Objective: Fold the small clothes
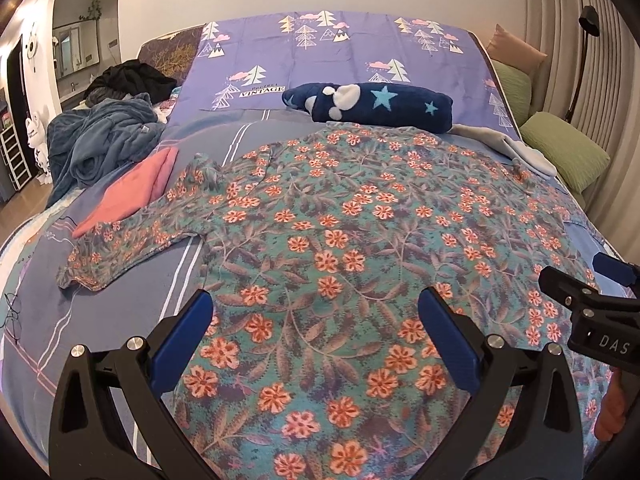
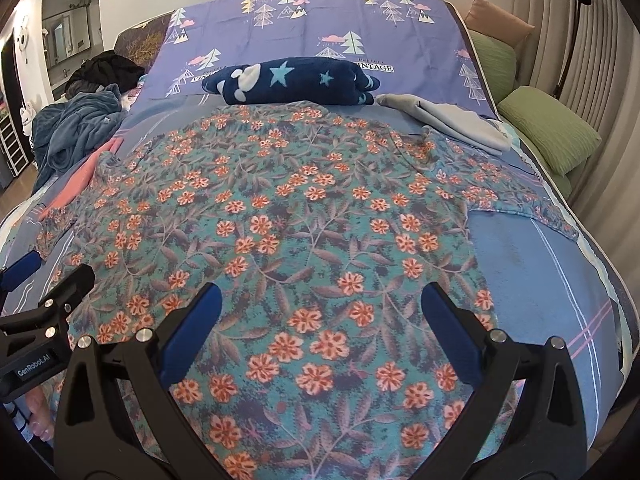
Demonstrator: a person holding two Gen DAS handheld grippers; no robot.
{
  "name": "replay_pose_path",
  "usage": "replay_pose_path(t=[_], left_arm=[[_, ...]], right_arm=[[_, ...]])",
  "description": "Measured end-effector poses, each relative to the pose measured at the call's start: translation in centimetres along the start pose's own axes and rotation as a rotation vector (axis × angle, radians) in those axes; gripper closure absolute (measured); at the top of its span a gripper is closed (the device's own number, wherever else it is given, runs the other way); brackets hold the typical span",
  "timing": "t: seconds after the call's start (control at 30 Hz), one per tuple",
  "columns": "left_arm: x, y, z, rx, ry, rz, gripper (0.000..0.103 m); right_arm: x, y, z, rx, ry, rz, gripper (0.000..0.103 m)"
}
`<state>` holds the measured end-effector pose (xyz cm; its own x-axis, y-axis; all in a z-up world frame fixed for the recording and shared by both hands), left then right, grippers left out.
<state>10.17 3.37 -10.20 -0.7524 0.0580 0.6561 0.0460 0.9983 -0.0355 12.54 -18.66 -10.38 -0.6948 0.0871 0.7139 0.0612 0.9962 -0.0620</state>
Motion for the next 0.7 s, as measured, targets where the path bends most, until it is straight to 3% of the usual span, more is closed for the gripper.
replay_pose_path(t=[0.7], left_arm=[[-0.6, 2.6, -0.2, 0.074, 0.006, 0.069, 0.001]], right_arm=[[-1.1, 1.6, -0.5, 0.032, 0.014, 0.003, 0.002]])
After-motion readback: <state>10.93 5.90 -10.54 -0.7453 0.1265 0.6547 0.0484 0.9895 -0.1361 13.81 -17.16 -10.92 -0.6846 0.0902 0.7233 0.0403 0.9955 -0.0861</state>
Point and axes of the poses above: each gripper's, at about its wrist camera, not at the fingertips, and x roughly against the way its jaws point, y to its left, z to its underside, the point moved 8 cm from there along -x, roughly the way its jaws point, and after that the axes turned 2 degrees about z, right-handed, at the moved point
